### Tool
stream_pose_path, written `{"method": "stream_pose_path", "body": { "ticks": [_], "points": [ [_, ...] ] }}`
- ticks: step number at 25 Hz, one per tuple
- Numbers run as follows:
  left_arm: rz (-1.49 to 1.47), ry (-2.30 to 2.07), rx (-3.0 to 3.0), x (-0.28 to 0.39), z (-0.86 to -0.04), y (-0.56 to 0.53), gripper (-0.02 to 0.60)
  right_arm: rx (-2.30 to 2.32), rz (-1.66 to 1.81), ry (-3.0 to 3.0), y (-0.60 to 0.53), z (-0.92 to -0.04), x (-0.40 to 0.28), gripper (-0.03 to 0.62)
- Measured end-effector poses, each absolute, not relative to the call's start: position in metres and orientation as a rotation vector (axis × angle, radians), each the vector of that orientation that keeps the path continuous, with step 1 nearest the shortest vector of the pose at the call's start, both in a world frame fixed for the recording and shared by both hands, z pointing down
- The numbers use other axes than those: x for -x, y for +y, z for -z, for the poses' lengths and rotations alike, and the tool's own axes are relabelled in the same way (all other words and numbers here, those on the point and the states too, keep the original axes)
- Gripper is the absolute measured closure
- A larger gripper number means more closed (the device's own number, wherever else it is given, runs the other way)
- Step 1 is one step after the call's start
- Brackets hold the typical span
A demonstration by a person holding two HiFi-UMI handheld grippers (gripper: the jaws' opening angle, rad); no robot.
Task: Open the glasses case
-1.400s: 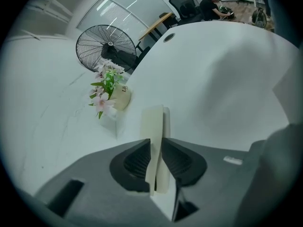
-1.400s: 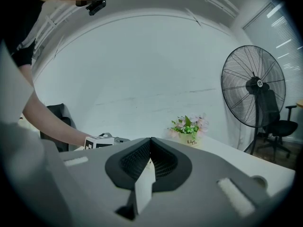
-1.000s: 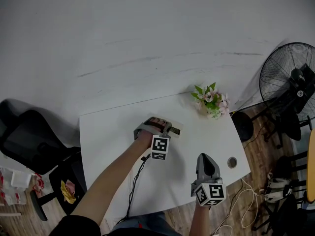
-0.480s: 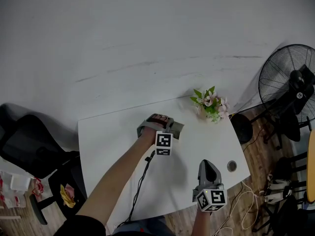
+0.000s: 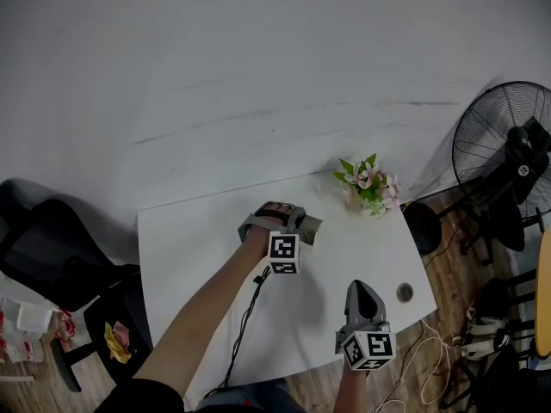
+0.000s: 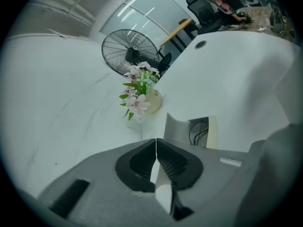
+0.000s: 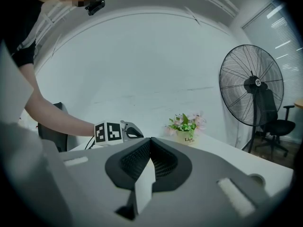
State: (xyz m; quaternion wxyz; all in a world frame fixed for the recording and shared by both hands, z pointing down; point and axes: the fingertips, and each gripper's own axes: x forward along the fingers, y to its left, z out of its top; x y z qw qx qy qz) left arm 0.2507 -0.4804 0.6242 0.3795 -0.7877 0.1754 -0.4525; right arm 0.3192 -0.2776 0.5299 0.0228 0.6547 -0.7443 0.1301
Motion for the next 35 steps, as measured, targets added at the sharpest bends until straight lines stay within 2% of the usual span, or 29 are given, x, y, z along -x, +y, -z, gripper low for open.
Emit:
{"method": "stream_pose_path", "body": {
  "ticks": [4, 10, 20, 28, 35],
  "points": [
    [1.032, 0.589, 2.215, -0.246, -0.597, -0.47, 0.571, -2.025, -0.394, -2.323, -0.279, -0.524, -0.314, 0.583],
    [0.697, 0.866, 2.558, -0.229, -0.534, -0.447, 0.574, -2.01, -0.346, -2.378, -0.282, -0.506, -0.3, 0.583],
    [0.19, 1.126, 2.712, -0.178, -0.44, -0.374, 0.574, -2.025, -0.229, -2.458, -0.282, -0.466, -0.284, 0.583],
    [0.01, 1.313, 2.747, -0.135, -0.41, -0.327, 0.574, -2.015, -0.158, -2.507, -0.286, -0.443, -0.281, 0.583],
    [0.033, 1.37, 2.739, -0.117, -0.421, -0.307, 0.574, -2.014, -0.15, -2.529, -0.277, -0.439, -0.274, 0.583]
  ]
}}
